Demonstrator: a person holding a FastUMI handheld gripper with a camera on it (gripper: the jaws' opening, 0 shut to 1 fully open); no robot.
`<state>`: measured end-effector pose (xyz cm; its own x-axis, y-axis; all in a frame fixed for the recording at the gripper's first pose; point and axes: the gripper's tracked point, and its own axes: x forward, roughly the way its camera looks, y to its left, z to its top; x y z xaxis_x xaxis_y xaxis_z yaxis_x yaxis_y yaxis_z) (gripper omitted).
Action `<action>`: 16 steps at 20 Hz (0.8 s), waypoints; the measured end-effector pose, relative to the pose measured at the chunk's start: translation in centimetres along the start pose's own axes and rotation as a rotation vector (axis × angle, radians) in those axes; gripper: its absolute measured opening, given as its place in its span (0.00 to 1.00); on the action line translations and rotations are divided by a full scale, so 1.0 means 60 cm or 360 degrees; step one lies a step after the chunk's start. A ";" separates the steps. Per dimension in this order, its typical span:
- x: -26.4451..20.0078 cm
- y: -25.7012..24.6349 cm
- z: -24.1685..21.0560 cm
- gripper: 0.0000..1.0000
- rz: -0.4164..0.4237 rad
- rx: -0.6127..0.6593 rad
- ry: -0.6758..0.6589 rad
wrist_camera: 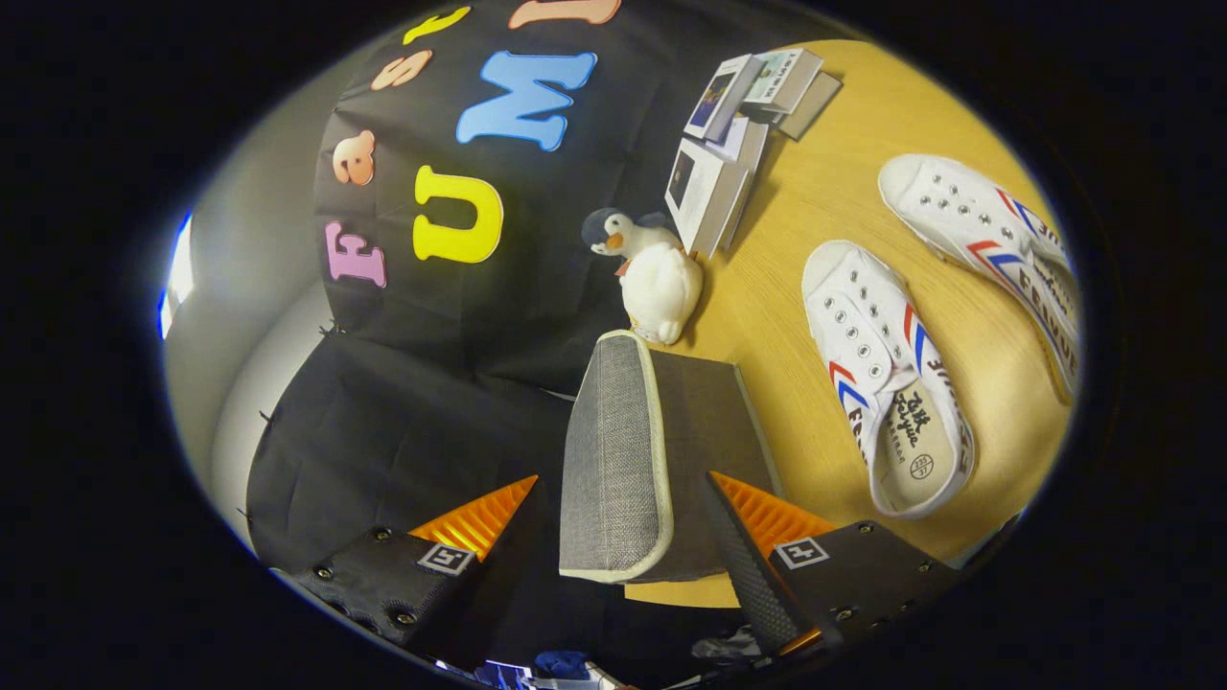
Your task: Open the storage box then place both shoes into the box .Put the left shoe in first, then the right shoe, with the right side of both shoes facing outward in a uniform manner.
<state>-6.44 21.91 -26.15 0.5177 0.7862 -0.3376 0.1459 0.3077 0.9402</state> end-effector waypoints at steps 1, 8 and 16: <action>0.004 -0.005 -0.003 0.98 0.0016 0.0058 0.0007; 0.032 -0.009 -0.033 0.97 0.0105 0.0281 0.0097; 0.054 -0.017 -0.058 0.71 0.0083 0.0248 0.0186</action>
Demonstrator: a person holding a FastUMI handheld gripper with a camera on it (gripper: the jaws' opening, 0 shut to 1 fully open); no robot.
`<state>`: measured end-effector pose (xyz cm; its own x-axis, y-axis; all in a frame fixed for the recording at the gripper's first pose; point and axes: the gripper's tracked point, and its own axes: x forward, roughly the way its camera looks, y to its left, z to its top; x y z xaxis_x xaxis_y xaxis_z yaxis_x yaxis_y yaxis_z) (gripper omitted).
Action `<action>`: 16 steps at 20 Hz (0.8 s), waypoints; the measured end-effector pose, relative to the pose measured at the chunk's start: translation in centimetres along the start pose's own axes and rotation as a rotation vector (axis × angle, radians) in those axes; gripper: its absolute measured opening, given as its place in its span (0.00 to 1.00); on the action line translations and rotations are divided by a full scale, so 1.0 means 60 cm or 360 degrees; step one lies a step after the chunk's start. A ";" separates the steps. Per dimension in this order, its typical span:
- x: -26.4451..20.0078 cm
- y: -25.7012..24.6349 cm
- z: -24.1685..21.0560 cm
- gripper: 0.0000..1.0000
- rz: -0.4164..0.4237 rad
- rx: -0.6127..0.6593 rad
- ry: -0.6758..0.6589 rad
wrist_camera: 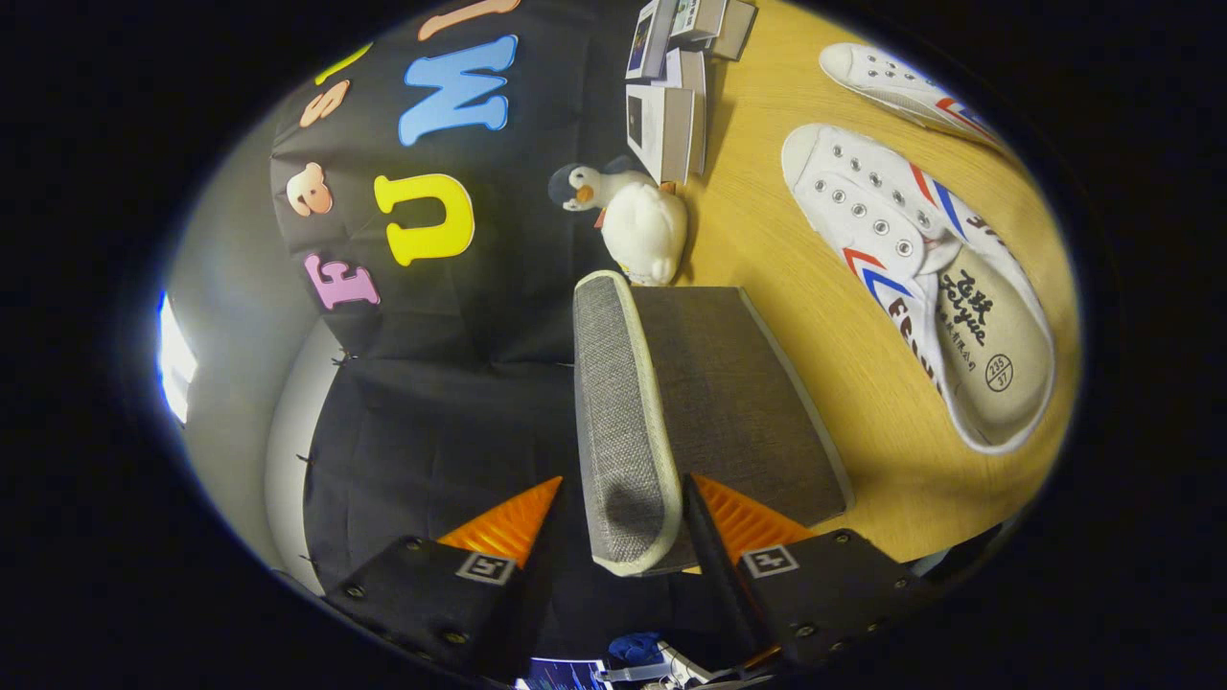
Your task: Open the storage box then place both shoes into the box .Put the left shoe in first, then the right shoe, with the right side of both shoes facing outward in a uniform manner.
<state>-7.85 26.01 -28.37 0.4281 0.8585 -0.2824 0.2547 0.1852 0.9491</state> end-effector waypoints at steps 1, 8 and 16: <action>-0.003 0.001 -0.004 0.64 0.0009 0.0018 0.0025; -0.009 -0.001 0.000 0.25 -0.0032 -0.0028 0.0043; -0.014 0.037 0.005 0.00 -0.0020 -0.0111 0.0055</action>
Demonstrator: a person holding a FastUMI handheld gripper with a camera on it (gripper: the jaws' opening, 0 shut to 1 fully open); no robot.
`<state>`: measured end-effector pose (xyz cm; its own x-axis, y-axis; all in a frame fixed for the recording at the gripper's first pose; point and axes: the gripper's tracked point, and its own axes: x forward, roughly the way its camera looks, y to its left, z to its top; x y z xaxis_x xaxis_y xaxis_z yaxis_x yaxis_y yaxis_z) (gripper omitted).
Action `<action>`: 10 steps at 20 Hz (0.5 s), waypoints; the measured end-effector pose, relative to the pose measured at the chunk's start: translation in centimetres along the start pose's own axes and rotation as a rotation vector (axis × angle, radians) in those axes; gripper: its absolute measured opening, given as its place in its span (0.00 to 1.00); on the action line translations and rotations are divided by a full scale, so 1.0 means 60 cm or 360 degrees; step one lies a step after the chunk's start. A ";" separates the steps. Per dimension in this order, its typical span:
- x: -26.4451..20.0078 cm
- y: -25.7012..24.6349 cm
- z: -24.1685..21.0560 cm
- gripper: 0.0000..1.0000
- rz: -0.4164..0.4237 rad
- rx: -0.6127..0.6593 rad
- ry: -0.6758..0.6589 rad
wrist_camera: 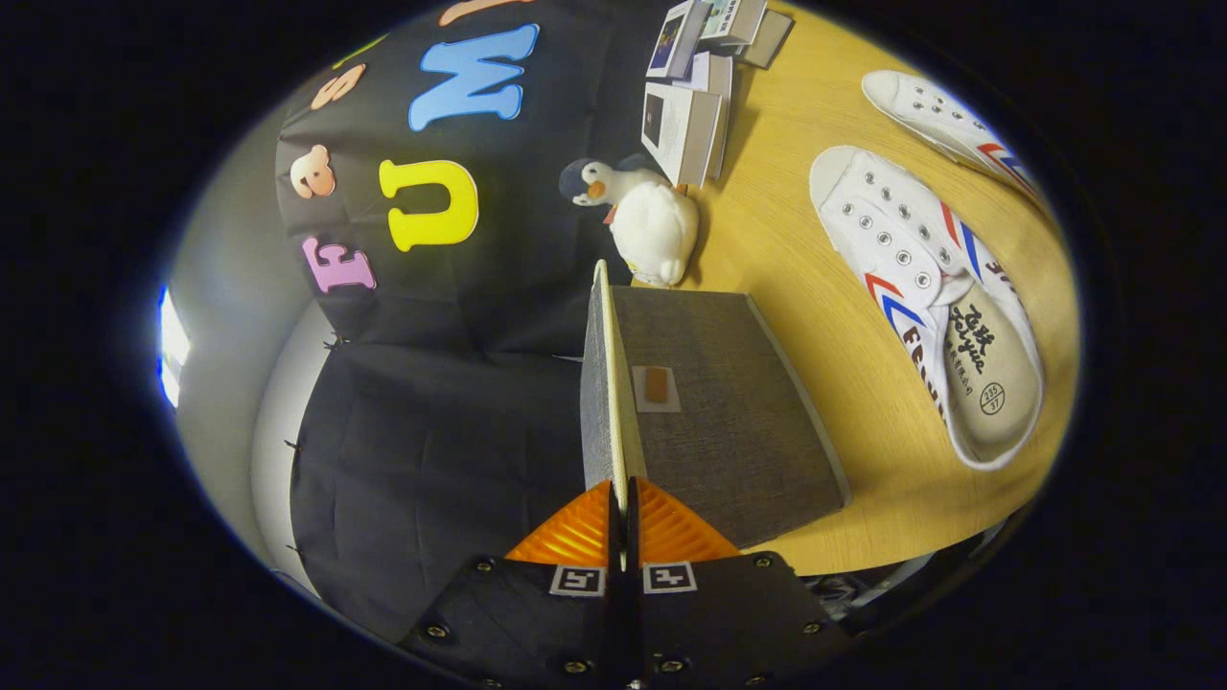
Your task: Open the storage box then place both shoes into the box .Put the left shoe in first, then the right shoe, with the right side of both shoes facing outward in a uniform manner.
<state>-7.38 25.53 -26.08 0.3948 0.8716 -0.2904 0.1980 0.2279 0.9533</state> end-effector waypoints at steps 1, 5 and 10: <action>-0.003 0.009 0.001 0.00 0.0006 -0.0021 0.0004; -0.009 0.072 0.001 0.00 0.0060 -0.0133 0.0018; -0.003 0.156 -0.011 0.00 0.0112 -0.0309 0.0062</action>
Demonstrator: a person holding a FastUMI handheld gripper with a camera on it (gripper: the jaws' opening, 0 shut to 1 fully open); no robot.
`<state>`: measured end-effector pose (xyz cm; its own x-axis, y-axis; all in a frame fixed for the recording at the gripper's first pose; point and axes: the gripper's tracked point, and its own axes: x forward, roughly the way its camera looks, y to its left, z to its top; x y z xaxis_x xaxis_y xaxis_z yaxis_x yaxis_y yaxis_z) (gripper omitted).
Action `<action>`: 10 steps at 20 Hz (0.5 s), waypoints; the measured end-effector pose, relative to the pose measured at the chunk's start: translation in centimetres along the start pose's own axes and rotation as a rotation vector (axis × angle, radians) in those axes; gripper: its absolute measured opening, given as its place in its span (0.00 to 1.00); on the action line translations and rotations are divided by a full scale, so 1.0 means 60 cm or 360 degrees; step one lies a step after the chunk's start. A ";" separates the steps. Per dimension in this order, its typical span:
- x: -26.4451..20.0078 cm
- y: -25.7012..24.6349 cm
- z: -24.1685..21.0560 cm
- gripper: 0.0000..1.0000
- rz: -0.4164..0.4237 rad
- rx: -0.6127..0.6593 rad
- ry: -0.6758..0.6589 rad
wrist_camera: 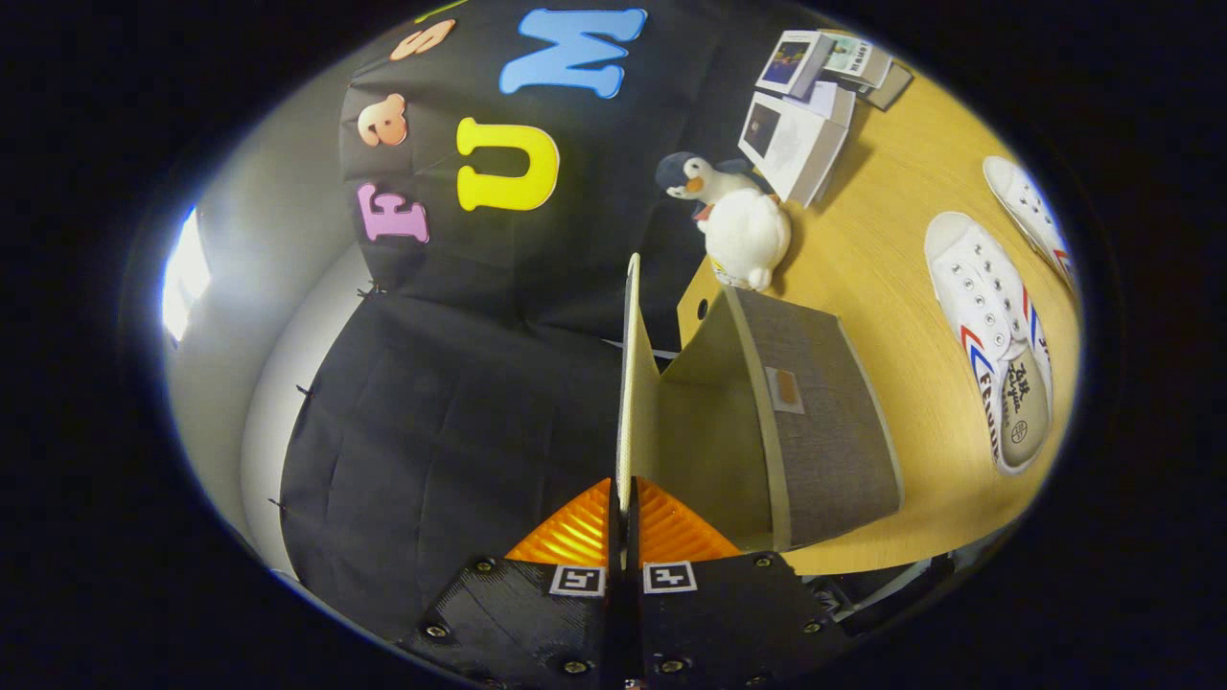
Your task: Open the storage box then place both shoes into the box .Put the left shoe in first, then the right shoe, with the right side of both shoes facing outward in a uniform manner.
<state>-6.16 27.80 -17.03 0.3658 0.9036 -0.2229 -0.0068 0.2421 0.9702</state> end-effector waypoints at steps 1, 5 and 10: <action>0.005 0.014 0.000 0.00 0.0012 -0.0023 0.0006; 0.023 0.058 -0.016 0.00 0.0048 -0.0074 0.0032; 0.051 0.095 -0.037 0.00 0.0040 -0.0197 0.0062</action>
<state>-7.14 32.74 -12.41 0.3276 0.9225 -0.2044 -0.1311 0.2586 0.9570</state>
